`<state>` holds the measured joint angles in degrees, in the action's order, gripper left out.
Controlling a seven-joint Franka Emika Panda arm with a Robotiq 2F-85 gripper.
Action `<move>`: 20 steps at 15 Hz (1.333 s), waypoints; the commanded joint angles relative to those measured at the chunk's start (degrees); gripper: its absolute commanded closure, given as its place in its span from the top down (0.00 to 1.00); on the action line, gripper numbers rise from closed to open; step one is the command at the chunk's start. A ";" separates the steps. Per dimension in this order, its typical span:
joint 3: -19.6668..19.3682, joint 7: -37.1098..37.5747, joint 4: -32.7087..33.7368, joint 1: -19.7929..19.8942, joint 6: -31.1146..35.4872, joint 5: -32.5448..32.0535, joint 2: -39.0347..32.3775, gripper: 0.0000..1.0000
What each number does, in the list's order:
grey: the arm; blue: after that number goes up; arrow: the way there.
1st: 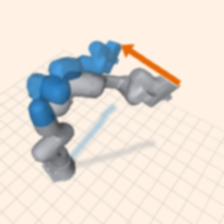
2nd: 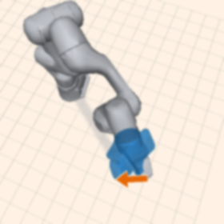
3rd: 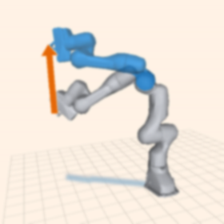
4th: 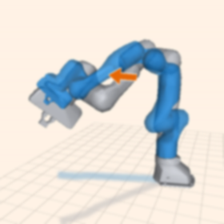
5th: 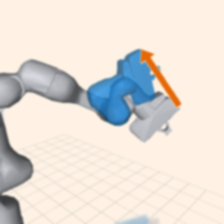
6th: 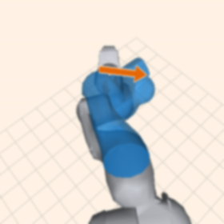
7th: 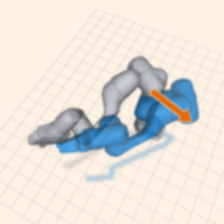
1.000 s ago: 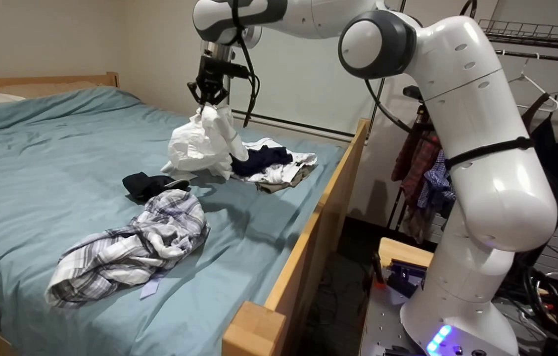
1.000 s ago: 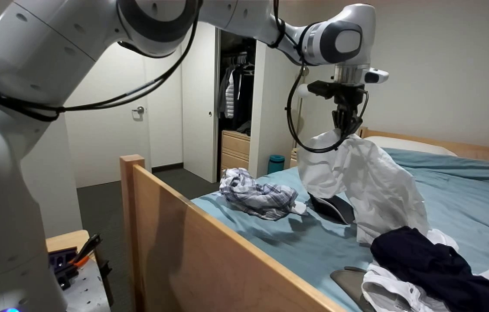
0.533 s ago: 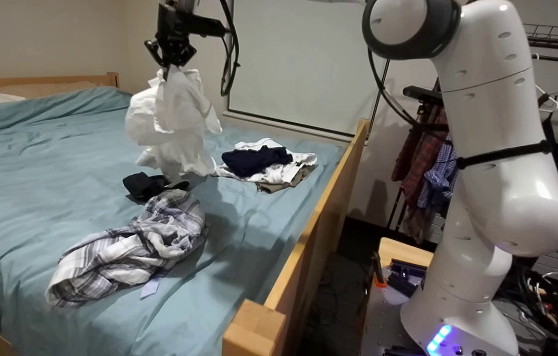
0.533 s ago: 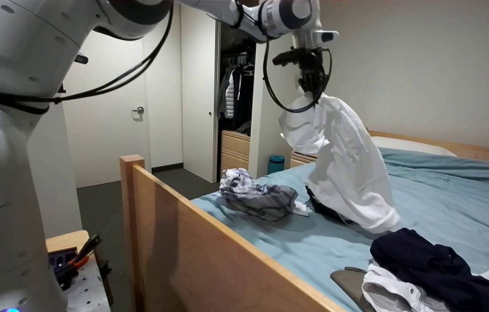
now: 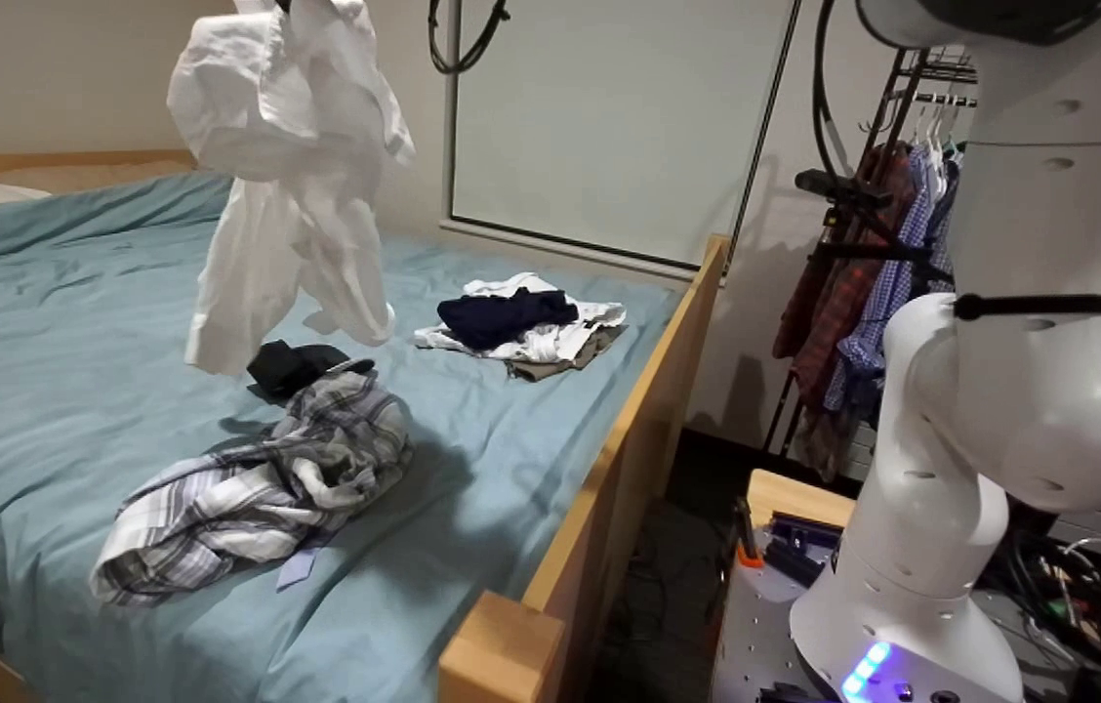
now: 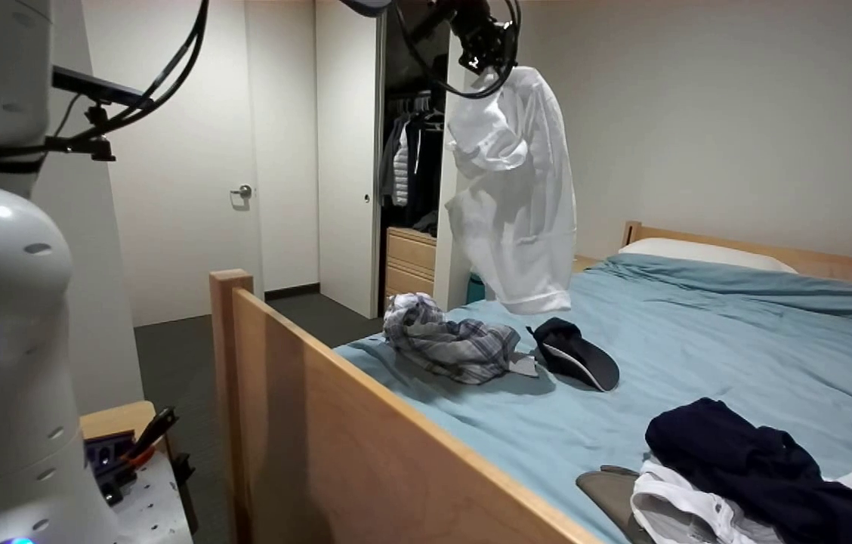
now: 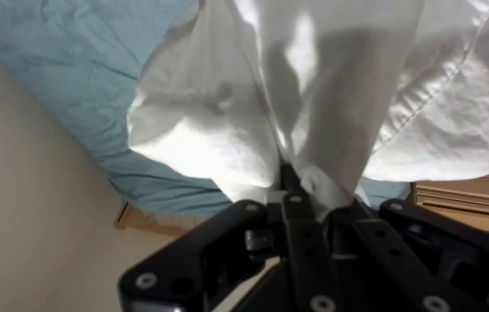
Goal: Move the white cloth to the left
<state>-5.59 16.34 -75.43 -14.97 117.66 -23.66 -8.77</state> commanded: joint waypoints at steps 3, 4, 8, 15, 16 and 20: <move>0.68 -2.16 -5.00 -2.18 11.36 -7.84 4.51 0.07; 0.85 -3.44 -4.97 -2.34 12.12 -7.14 3.76 0.07; 0.96 -3.83 -6.35 -2.67 11.36 -6.32 2.85 0.07; 6.47 -12.08 -12.08 1.99 13.96 0.63 0.32 0.07; 7.54 -14.47 -13.06 2.46 14.65 2.81 -0.79 0.07; 10.91 -21.71 -16.63 3.33 13.54 9.47 -3.72 0.07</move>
<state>2.69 0.13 -89.70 -13.52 130.81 -18.23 -11.76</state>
